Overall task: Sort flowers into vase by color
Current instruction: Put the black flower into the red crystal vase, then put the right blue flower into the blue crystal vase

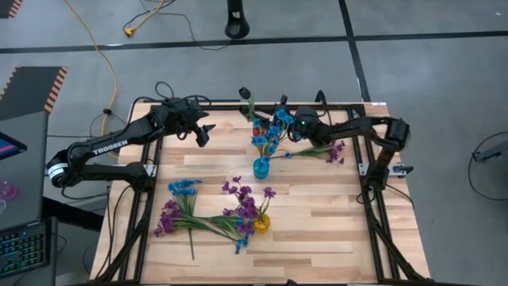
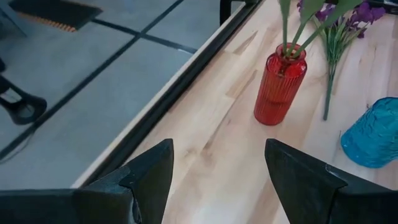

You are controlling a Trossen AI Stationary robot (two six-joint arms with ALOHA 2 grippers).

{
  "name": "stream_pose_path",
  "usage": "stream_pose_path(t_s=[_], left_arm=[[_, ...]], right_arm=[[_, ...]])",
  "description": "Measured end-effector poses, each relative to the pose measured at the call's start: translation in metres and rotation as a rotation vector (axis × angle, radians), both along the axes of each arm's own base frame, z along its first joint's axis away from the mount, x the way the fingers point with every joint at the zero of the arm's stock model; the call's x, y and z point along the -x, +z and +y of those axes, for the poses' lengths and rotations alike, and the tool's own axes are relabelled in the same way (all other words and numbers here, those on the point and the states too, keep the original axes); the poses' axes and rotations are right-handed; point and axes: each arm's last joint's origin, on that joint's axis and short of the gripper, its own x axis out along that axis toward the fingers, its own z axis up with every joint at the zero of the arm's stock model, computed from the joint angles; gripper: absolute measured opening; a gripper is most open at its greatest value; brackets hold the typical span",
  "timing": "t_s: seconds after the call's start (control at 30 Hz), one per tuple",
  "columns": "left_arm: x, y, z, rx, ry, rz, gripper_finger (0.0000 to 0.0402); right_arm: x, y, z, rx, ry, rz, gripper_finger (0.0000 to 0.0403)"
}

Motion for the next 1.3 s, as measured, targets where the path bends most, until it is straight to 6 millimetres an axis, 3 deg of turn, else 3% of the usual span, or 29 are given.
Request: stream_pose_path(t_s=[0.4, 1.03, 1.3], left_arm=[[0.0, -0.001, 0.0, 0.008, 0.002, 0.004, 0.0241], [0.0, 0.0, -0.001, 0.003, -0.005, 0.006, 0.0241], [0.0, 0.0, -0.001, 0.003, -0.006, 0.006, 0.0241]], right_arm=[[0.023, 0.024, 0.011, -0.079, -0.001, 0.199, 0.0239], [0.054, 0.063, 0.013, -0.065, -0.11, 0.177, 0.0243], [0.079, 0.073, 0.016, -0.113, -0.14, 0.277, 0.0243]])
